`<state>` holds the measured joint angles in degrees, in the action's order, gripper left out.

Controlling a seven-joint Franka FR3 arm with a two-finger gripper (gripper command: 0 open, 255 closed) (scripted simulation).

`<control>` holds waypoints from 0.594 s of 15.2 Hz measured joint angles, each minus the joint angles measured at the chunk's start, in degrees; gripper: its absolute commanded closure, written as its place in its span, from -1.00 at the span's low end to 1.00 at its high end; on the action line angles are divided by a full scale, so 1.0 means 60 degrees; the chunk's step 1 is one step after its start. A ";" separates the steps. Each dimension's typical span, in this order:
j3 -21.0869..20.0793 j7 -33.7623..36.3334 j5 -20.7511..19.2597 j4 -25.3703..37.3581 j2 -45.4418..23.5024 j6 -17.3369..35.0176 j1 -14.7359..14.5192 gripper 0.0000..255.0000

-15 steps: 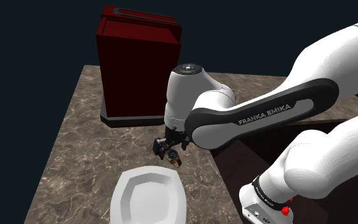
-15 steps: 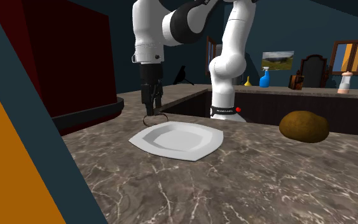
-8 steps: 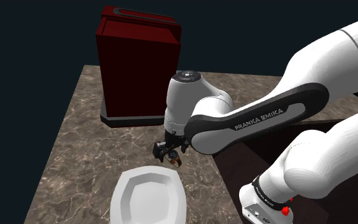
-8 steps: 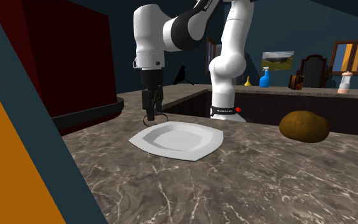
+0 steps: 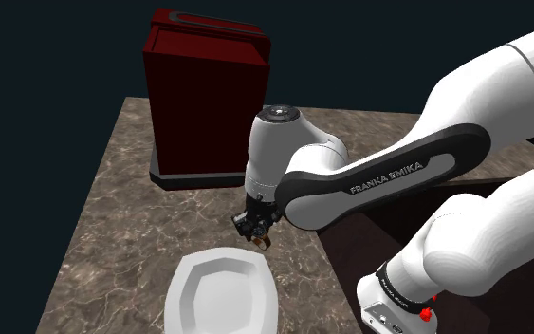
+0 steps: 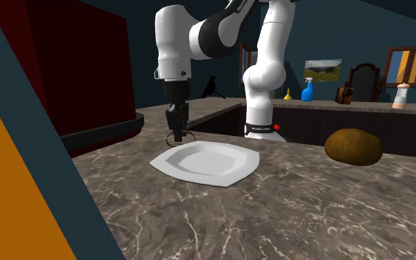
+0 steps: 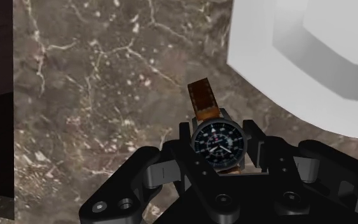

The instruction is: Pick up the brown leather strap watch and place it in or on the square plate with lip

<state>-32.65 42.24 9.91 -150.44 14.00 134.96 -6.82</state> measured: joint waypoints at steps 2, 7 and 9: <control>0.0000 0.0000 -0.0001 0.0001 -0.0001 -0.0001 0.0000 1.00; 0.0039 -0.0046 0.0064 0.0053 0.0150 -0.0194 -0.0034 1.00; 0.0113 -0.0133 0.0165 0.0117 0.0404 -0.0496 -0.0086 1.00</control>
<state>-31.97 41.45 10.90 -149.74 16.42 131.98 -7.34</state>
